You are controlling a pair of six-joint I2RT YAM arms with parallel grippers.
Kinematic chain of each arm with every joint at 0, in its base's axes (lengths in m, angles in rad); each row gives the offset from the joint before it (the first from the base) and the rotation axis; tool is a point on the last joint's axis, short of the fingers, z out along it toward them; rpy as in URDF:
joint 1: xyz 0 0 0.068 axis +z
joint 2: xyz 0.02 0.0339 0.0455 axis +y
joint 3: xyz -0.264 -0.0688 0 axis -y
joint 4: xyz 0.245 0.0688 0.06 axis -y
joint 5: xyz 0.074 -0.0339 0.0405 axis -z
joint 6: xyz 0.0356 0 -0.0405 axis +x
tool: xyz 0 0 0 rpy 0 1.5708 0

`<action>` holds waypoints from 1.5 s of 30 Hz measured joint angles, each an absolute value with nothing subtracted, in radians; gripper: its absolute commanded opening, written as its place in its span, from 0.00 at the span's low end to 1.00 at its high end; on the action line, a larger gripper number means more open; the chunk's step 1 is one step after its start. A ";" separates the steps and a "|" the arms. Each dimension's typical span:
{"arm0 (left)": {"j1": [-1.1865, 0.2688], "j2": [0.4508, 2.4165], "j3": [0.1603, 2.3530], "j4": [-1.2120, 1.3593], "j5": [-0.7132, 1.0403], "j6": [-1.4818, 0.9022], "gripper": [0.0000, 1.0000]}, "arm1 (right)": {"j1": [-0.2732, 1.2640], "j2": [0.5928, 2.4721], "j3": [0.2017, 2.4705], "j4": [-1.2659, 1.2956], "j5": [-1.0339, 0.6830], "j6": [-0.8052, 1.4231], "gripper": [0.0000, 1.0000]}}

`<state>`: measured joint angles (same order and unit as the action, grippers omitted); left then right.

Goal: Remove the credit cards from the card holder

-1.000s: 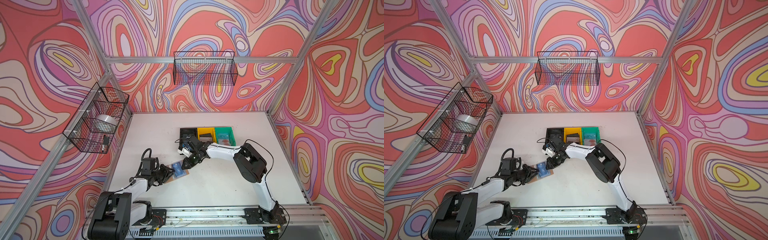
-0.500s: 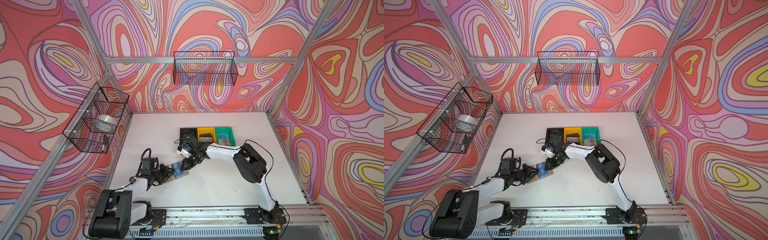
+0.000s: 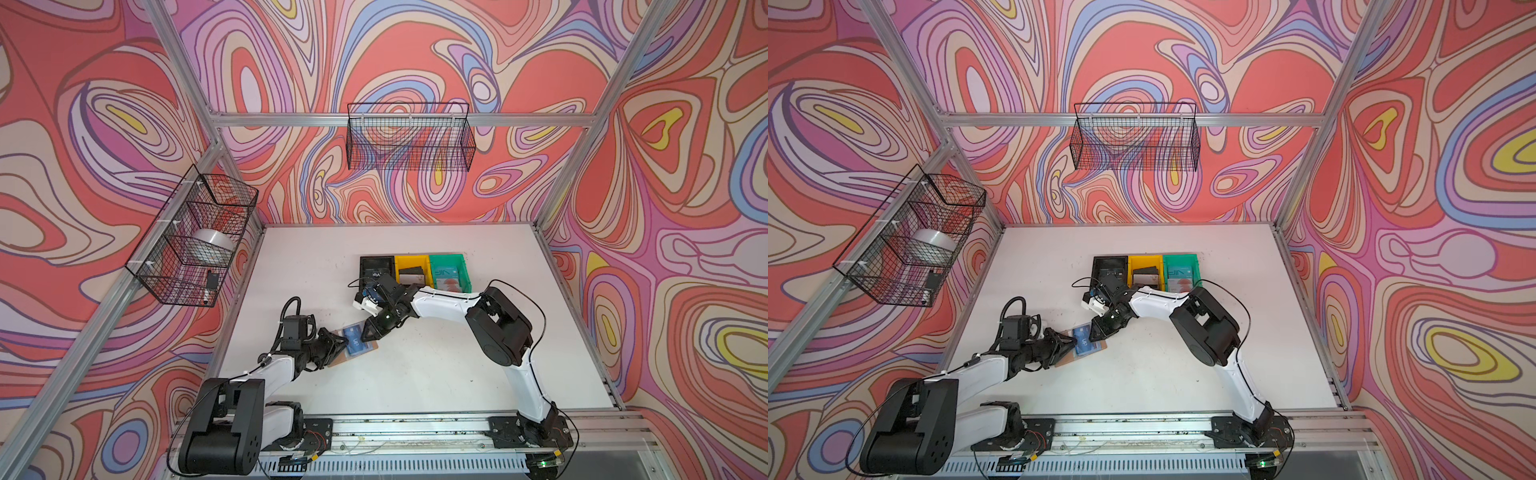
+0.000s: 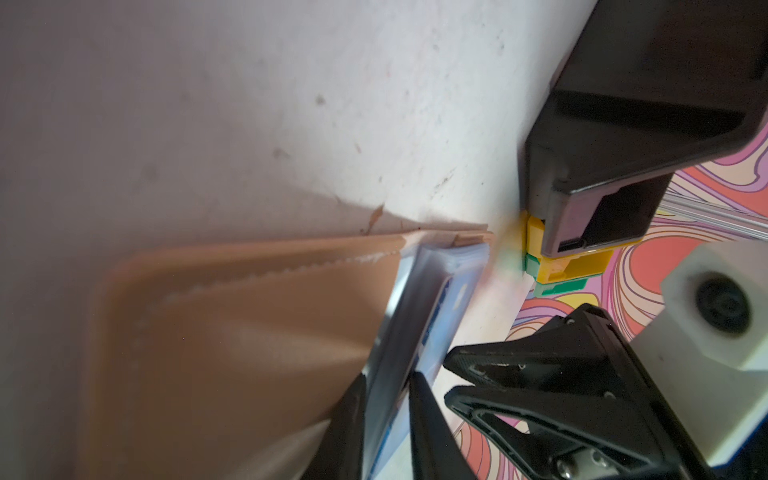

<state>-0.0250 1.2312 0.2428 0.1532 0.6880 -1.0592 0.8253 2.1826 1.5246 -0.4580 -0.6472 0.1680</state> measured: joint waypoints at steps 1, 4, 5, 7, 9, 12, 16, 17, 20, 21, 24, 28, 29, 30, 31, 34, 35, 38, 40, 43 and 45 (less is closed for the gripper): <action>-0.025 1.235 0.244 0.155 0.691 -1.058 0.22 | 0.825 2.185 1.526 -0.458 -0.649 0.167 0.20; -0.025 1.247 0.247 0.163 0.699 -1.055 0.21 | 0.825 2.188 1.529 -0.458 -0.654 0.166 0.20; -0.025 1.251 0.247 0.166 0.701 -1.054 0.21 | 0.825 2.189 1.530 -0.458 -0.655 0.166 0.20; -0.025 1.258 0.247 0.172 0.707 -1.049 0.20 | 0.825 2.192 1.535 -0.459 -0.659 0.166 0.20; -0.024 1.263 0.250 0.173 0.709 -1.043 0.19 | 0.825 2.195 1.537 -0.460 -0.663 0.166 0.20; -0.024 1.268 0.257 0.166 0.710 -1.031 0.18 | 0.825 2.197 1.539 -0.460 -0.668 0.165 0.20; -0.024 1.267 0.260 0.154 0.710 -1.017 0.17 | 0.825 2.197 1.539 -0.460 -0.669 0.165 0.20; -0.024 1.265 0.260 0.150 0.709 -1.013 0.17 | 0.825 2.197 1.539 -0.460 -0.669 0.165 0.20; -0.024 1.250 0.260 0.130 0.702 -1.001 0.17 | 0.825 2.199 1.539 -0.460 -0.670 0.165 0.20; -0.025 1.245 0.260 0.122 0.699 -0.998 0.17 | 0.825 2.200 1.539 -0.459 -0.671 0.165 0.20; -0.024 1.233 0.260 0.101 0.690 -0.983 0.17 | 0.825 2.201 1.539 -0.459 -0.675 0.165 0.20; -0.024 1.230 0.260 0.093 0.688 -0.967 0.16 | 0.825 2.202 1.539 -0.458 -0.677 0.165 0.20; -0.024 1.230 0.262 0.090 0.688 -0.963 0.16 | 0.825 2.202 1.539 -0.458 -0.677 0.165 0.20; -0.024 1.230 0.263 0.086 0.688 -0.960 0.15 | 0.825 2.202 1.539 -0.458 -0.677 0.165 0.20; -0.024 1.230 0.265 0.085 0.688 -0.956 0.14 | 0.825 2.202 1.539 -0.458 -0.677 0.165 0.20; -0.024 1.230 0.266 0.079 0.688 -0.945 0.13 | 0.825 2.202 1.539 -0.458 -0.677 0.165 0.21; -0.024 1.230 0.267 0.078 0.688 -0.942 0.12 | 0.825 2.202 1.539 -0.458 -0.677 0.165 0.20; -0.024 1.226 0.267 0.074 0.687 -0.935 0.11 | 0.824 2.202 1.539 -0.458 -0.678 0.165 0.20; -0.024 1.222 0.267 0.069 0.687 -0.931 0.10 | 0.824 2.202 1.539 -0.458 -0.679 0.165 0.20; -0.024 1.214 0.267 0.059 0.683 -0.926 0.09 | 0.823 2.203 1.539 -0.458 -0.681 0.165 0.20; -0.024 1.210 0.267 0.051 0.683 -0.919 0.09 | 0.823 2.203 1.539 -0.458 -0.682 0.165 0.20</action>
